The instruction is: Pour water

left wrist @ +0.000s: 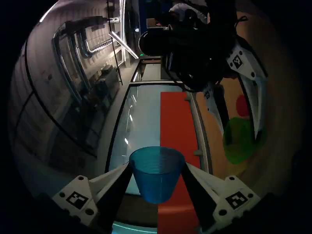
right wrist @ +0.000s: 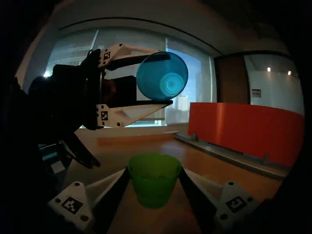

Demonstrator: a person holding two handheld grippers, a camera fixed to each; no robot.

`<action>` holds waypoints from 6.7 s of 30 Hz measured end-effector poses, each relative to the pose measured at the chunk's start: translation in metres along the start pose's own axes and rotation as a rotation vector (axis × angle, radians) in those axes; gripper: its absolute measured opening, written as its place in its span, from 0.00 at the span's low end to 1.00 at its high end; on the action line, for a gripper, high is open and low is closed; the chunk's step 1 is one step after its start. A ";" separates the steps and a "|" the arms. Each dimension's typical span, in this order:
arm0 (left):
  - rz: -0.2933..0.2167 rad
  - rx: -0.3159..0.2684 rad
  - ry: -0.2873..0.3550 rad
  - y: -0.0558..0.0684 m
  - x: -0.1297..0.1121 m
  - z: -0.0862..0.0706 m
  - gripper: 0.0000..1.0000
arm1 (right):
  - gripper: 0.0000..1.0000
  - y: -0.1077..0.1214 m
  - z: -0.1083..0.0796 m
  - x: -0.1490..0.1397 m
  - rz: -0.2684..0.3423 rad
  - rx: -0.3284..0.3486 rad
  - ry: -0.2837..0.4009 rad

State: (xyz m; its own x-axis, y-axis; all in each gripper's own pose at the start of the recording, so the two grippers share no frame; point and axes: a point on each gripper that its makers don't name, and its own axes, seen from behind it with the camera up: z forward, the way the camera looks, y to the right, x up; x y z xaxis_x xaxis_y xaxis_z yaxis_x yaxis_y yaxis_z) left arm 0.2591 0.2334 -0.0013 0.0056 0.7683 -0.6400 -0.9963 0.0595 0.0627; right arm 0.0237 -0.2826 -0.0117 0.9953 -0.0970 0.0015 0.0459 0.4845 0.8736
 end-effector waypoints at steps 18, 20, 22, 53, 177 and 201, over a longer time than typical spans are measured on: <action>-0.456 0.026 -0.041 0.005 -0.033 0.000 0.86 | 0.91 0.004 -0.006 0.001 0.002 -0.017 0.010; -0.492 0.032 -0.042 0.005 -0.036 -0.002 0.86 | 0.91 0.005 -0.006 0.001 0.002 -0.018 0.009; -0.533 0.037 -0.046 0.005 -0.039 -0.003 0.86 | 0.91 0.005 -0.007 0.001 0.002 -0.020 0.010; -1.200 0.038 -0.048 0.002 -0.065 -0.011 0.86 | 0.91 0.013 -0.015 0.010 0.002 -0.047 0.026; -1.330 -0.738 -0.411 0.332 -0.050 -0.036 0.87 | 0.92 0.014 -0.040 -0.157 0.055 -0.019 -0.460; -1.323 -0.753 -0.420 0.342 -0.054 -0.046 0.87 | 0.92 0.016 -0.041 -0.173 0.058 -0.040 -0.480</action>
State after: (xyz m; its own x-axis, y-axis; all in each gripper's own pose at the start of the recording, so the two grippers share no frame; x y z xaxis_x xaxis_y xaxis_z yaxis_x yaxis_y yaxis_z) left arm -0.0862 0.1826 0.0193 0.7657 0.5542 0.3263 -0.0793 0.5849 -0.8072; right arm -0.1439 -0.2222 -0.0179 0.8450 -0.4544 0.2818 0.0046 0.5331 0.8460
